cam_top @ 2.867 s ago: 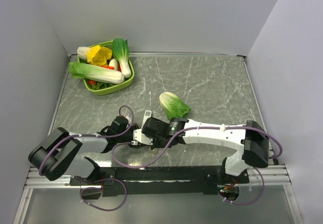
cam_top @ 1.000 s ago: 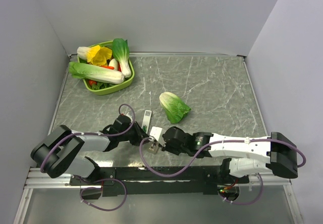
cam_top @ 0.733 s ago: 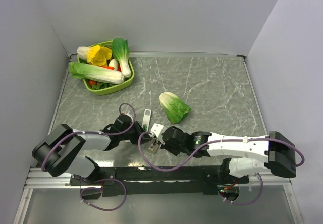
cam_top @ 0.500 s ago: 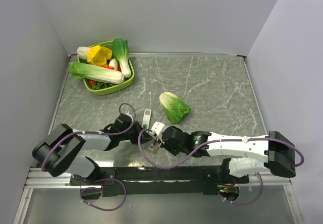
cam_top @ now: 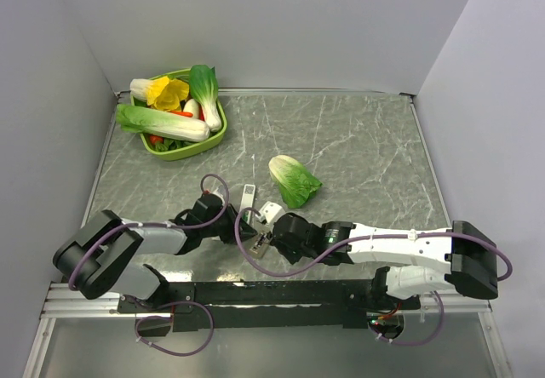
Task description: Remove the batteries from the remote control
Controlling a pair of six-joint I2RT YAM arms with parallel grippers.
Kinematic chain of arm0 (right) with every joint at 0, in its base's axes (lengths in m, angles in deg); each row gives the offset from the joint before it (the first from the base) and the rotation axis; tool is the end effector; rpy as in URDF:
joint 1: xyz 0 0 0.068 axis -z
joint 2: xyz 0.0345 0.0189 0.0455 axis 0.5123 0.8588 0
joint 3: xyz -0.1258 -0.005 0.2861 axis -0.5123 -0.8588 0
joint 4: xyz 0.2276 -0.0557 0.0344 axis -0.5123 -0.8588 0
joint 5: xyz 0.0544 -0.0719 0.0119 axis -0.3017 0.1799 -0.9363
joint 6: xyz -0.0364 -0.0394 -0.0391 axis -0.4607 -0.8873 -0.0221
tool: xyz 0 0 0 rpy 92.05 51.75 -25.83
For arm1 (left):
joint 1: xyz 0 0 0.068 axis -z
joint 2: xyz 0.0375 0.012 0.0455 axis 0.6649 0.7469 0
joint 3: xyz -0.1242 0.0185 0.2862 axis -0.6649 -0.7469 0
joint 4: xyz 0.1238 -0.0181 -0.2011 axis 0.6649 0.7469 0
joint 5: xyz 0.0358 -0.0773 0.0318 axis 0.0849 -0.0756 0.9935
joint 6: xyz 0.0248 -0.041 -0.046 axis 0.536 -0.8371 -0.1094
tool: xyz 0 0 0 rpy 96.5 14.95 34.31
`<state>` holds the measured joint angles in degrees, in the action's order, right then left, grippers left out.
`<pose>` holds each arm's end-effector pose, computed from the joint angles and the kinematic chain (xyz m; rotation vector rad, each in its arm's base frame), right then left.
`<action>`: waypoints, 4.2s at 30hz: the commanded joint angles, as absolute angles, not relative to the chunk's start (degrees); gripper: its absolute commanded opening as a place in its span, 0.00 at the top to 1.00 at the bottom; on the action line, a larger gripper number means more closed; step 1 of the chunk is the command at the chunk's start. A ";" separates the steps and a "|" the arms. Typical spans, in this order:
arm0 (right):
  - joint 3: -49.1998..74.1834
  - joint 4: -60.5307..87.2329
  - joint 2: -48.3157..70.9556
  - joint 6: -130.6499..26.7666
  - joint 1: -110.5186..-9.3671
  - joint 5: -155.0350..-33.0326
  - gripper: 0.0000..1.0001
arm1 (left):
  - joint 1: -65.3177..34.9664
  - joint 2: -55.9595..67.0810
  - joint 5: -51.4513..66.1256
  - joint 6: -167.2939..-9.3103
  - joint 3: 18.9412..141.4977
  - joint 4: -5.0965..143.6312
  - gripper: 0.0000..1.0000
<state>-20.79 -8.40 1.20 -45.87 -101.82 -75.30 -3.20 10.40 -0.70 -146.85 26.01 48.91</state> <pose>0.0812 0.2050 0.2522 -1.1299 2.2093 0.4085 0.1621 -0.1477 0.1686 -0.5392 2.5382 -1.2007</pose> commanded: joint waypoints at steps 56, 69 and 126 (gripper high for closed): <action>-27.46 0.15 1.79 -41.54 -108.86 -48.34 1.00 | 0.95 4.95 2.06 -144.12 27.92 60.65 0.69; -32.20 5.42 -2.17 -37.84 -110.18 -48.95 1.00 | 1.13 6.88 2.15 -145.80 26.24 57.84 0.91; -3.65 -33.24 -2.45 -79.40 -95.94 -83.32 1.00 | 3.24 13.12 -2.25 -141.94 30.99 51.51 0.70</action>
<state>-7.55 -29.01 -4.31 -71.16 -96.18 -82.16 2.62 11.93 -2.12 -143.33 30.16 53.81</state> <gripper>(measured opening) 0.220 0.316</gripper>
